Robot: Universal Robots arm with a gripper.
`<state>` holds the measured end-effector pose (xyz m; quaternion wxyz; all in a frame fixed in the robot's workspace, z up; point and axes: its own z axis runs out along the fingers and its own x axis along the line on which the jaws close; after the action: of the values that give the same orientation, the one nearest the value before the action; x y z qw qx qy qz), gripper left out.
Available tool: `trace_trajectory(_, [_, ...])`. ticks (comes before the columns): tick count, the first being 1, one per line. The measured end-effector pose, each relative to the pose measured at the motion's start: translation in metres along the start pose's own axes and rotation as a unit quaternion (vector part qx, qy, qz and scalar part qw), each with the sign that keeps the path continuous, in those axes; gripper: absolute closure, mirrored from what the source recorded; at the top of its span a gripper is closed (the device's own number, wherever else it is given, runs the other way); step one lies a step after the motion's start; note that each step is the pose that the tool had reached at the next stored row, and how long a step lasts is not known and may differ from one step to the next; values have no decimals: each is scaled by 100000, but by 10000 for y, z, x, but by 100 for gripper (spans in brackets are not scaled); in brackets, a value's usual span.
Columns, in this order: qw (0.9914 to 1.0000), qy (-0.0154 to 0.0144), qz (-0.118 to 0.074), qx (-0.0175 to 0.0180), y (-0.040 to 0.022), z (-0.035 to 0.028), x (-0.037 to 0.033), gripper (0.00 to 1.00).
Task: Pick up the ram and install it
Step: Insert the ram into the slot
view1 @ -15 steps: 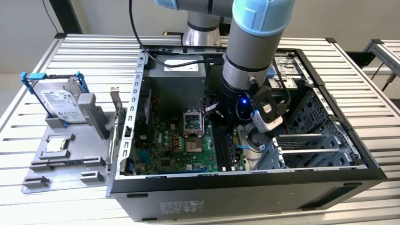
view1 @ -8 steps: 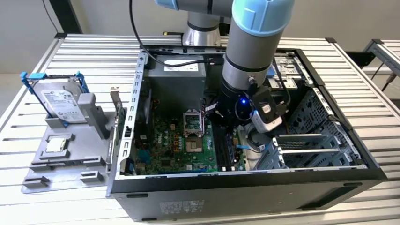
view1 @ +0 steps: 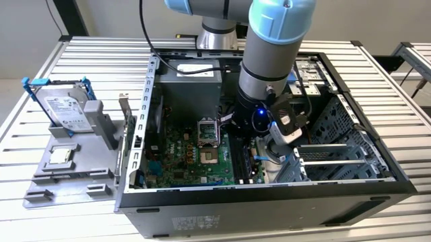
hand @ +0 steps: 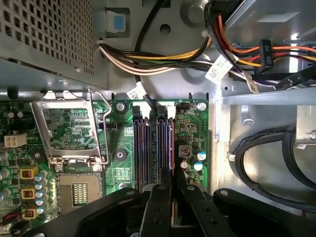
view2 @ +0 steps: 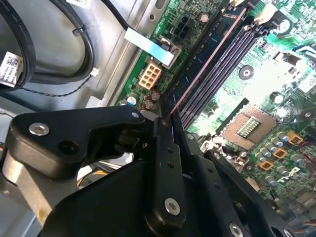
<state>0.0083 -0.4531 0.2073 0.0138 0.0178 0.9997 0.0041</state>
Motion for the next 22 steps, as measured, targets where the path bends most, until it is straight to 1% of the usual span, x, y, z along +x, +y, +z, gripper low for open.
trace_trajectory(3, [100000,-17,1,-32,2,3,-1,100])
trace_trajectory(4, [100000,-13,-5,-30,3,3,-1,0])
trace_trajectory(6, [100000,19,-1,-6,3,-3,-2,0])
trace_trajectory(7, [100000,99,8,-12,3,-45,-3,0])
trace_trajectory(11, [100000,104,5,-4,5,-228,-9,0])
trace_trajectory(13, [100000,111,5,14,5,-304,-11,0])
trace_trajectory(16, [100000,104,0,-13,6,-305,-10,0])
trace_trajectory(17, [100000,104,-2,-15,6,-305,-10,100])
trace_trajectory(22, [100000,106,-7,-11,6,-305,-10,100])
